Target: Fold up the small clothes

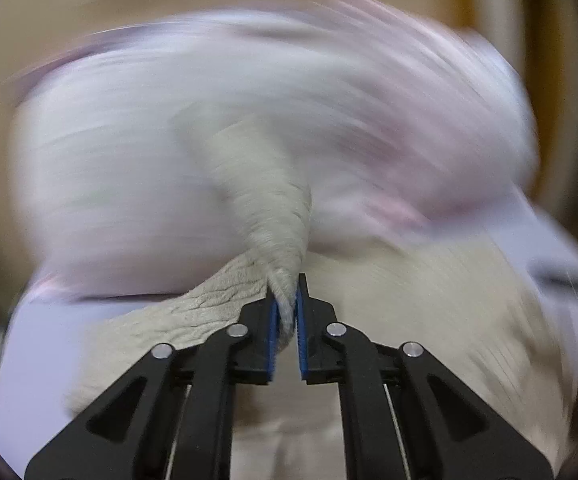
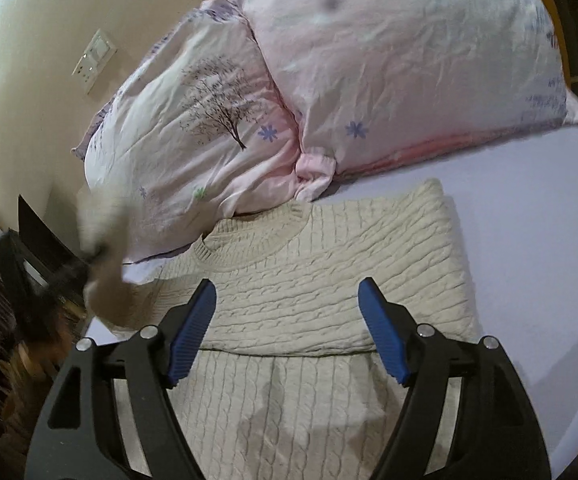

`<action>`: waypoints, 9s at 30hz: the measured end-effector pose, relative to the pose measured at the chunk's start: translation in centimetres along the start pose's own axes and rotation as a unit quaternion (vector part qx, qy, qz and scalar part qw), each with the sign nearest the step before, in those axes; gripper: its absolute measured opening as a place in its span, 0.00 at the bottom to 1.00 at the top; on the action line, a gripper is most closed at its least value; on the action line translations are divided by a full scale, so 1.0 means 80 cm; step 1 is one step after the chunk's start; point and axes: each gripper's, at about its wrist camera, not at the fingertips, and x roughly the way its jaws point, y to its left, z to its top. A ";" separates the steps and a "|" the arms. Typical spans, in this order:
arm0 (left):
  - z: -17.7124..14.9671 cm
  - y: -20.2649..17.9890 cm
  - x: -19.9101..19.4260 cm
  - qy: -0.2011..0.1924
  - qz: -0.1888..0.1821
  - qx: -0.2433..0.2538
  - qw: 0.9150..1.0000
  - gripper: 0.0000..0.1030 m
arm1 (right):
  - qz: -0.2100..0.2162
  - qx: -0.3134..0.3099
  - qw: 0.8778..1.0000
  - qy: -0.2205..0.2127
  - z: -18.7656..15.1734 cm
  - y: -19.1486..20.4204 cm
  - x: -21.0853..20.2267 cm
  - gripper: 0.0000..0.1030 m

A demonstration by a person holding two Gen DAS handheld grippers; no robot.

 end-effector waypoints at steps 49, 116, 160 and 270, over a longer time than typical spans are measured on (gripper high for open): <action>-0.296 0.074 -0.196 0.088 -0.154 -0.233 0.956 0.09 | 0.179 0.124 0.975 0.039 -0.219 -0.054 -0.189 0.07; 0.051 -0.121 0.143 0.145 -0.506 -0.314 0.790 0.19 | 0.080 0.170 0.972 -0.140 0.079 -0.186 -0.060 0.97; -0.065 -0.005 -0.005 0.028 -0.154 -0.160 0.975 0.54 | -0.006 -0.083 0.995 0.063 0.025 0.013 0.080 0.07; -0.152 -0.046 -0.002 0.139 0.049 -0.123 0.981 0.99 | -0.226 -0.175 0.954 0.091 -0.142 0.081 0.042 0.98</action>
